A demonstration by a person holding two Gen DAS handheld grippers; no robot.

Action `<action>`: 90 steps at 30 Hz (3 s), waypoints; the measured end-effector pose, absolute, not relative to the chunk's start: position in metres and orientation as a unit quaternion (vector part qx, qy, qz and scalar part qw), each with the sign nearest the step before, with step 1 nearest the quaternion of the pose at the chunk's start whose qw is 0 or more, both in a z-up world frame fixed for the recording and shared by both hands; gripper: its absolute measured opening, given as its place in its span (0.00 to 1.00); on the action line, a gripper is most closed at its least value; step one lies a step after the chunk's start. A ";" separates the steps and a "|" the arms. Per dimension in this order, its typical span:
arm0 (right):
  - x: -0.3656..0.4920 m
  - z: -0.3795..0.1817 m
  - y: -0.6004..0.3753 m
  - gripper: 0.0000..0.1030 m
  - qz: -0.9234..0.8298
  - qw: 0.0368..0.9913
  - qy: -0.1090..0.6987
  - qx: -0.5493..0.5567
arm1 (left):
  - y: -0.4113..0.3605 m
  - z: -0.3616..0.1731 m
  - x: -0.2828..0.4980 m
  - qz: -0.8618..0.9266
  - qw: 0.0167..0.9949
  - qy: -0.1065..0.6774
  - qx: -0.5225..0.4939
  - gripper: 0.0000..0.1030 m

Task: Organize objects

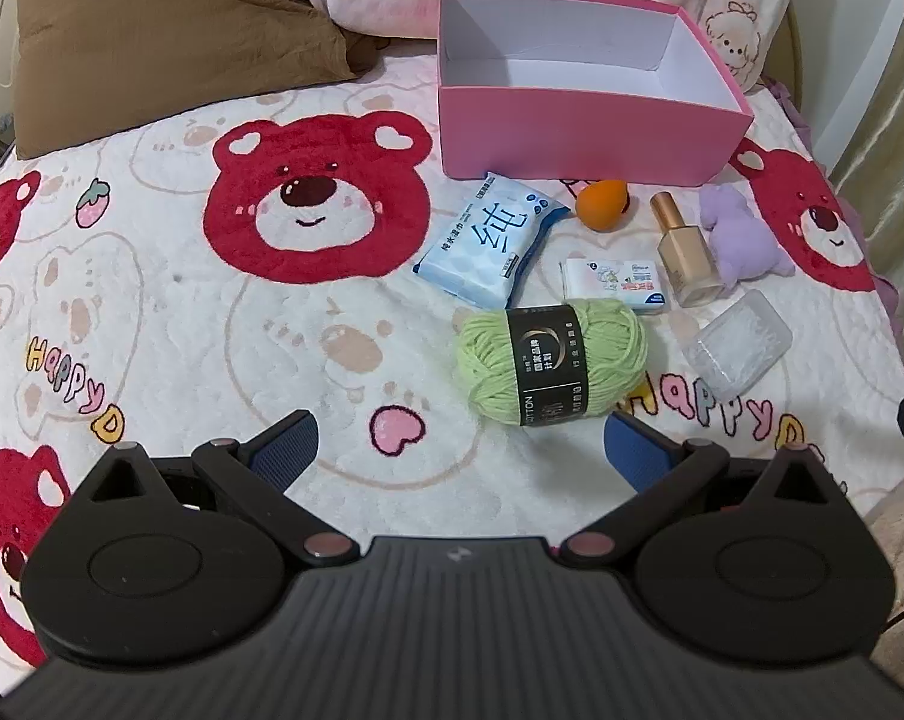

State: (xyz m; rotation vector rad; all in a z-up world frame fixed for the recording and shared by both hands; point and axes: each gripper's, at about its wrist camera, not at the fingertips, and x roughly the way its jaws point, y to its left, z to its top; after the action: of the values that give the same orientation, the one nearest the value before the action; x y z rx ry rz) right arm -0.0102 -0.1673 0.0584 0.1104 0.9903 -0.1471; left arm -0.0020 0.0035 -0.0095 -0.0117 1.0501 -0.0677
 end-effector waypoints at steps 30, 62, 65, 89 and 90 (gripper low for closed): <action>-0.012 0.060 -0.167 1.00 -0.084 0.874 0.477 0.035 | 0.004 -0.006 -0.010 -0.042 0.864 0.503 0.000 1.00; -0.012 0.054 -0.165 1.00 -0.086 0.871 0.482 0.028 | 0.001 -0.007 -0.010 -0.055 0.858 0.511 0.010 1.00; -0.012 0.054 -0.165 1.00 -0.086 0.871 0.482 0.027 | 0.000 -0.007 -0.010 -0.054 0.857 0.512 0.010 1.00; -0.016 0.065 -0.141 1.00 0.020 0.910 0.414 -0.019 | 0.020 0.002 0.005 -0.067 0.874 0.482 0.017 1.00; -0.015 0.062 -0.135 1.00 0.036 0.914 0.403 -0.030 | 0.022 0.000 0.010 -0.068 0.874 0.480 0.018 1.00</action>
State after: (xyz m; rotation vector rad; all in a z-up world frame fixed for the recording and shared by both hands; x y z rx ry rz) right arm -0.0145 -0.1353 0.0618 -0.0625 0.8305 0.0735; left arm 0.0099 0.0223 -0.0001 0.0378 1.0022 -0.1415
